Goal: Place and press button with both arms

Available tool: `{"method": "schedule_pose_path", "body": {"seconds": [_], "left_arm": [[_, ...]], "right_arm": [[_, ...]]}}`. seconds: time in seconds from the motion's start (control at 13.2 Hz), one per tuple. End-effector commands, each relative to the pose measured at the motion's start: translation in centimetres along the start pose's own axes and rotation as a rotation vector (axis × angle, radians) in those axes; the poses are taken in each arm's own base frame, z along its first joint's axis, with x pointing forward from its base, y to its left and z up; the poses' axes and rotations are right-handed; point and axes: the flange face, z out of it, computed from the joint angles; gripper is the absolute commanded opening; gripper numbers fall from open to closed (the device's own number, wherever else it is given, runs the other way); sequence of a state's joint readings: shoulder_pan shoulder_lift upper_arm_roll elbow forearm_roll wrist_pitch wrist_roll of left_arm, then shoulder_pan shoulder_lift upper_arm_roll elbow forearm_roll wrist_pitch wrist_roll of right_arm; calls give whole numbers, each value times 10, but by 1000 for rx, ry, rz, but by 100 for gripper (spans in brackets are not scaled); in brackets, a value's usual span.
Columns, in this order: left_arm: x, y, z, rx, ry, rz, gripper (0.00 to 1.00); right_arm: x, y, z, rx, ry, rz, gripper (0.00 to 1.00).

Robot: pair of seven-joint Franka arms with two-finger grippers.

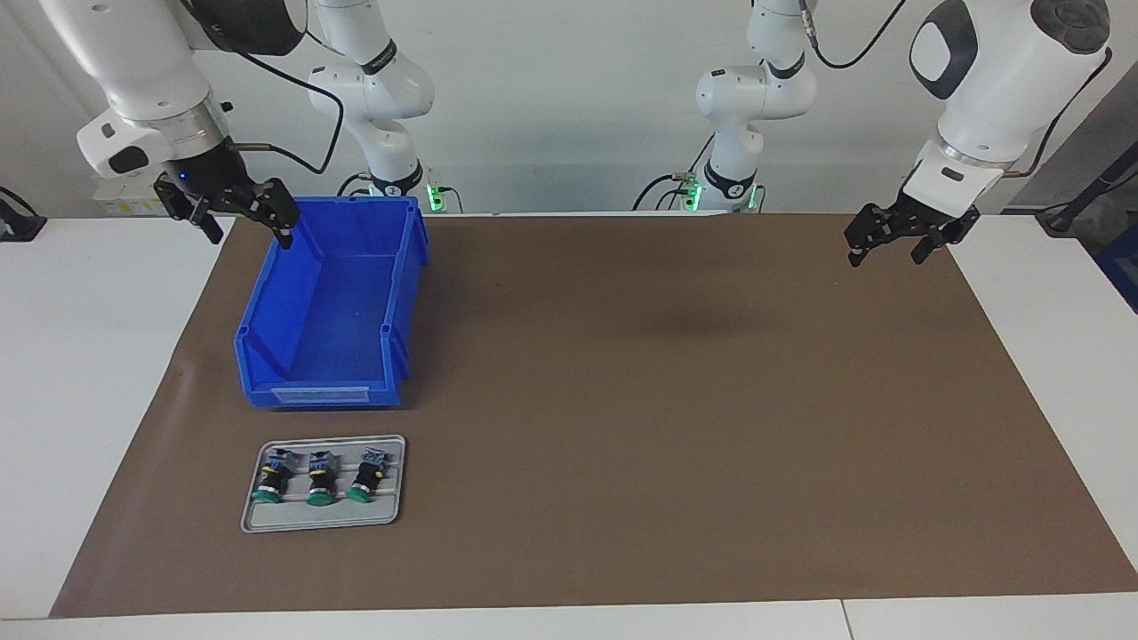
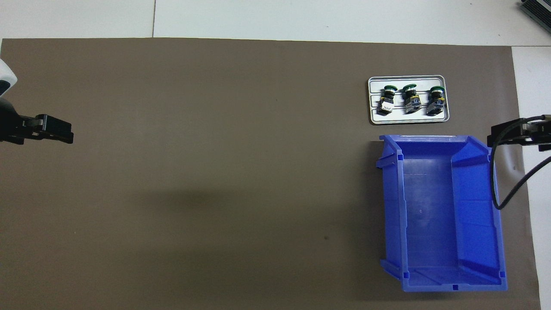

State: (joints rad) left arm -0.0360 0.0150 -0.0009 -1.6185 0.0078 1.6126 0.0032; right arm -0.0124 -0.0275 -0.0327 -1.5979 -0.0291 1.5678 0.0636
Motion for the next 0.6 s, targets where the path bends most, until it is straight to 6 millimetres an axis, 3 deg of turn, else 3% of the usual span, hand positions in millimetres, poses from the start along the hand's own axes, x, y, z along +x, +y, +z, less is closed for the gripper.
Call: {"method": "schedule_pose_path", "body": {"seconds": [0.0,0.53], "left_arm": [[-8,-1,-1,17,9,-2,100],[-8,-2,-1,17,9,-4,100]], "right_arm": [[-8,1,-2,-13,9,-9,100],[-8,1,1,-10,5,-8,100]]}}
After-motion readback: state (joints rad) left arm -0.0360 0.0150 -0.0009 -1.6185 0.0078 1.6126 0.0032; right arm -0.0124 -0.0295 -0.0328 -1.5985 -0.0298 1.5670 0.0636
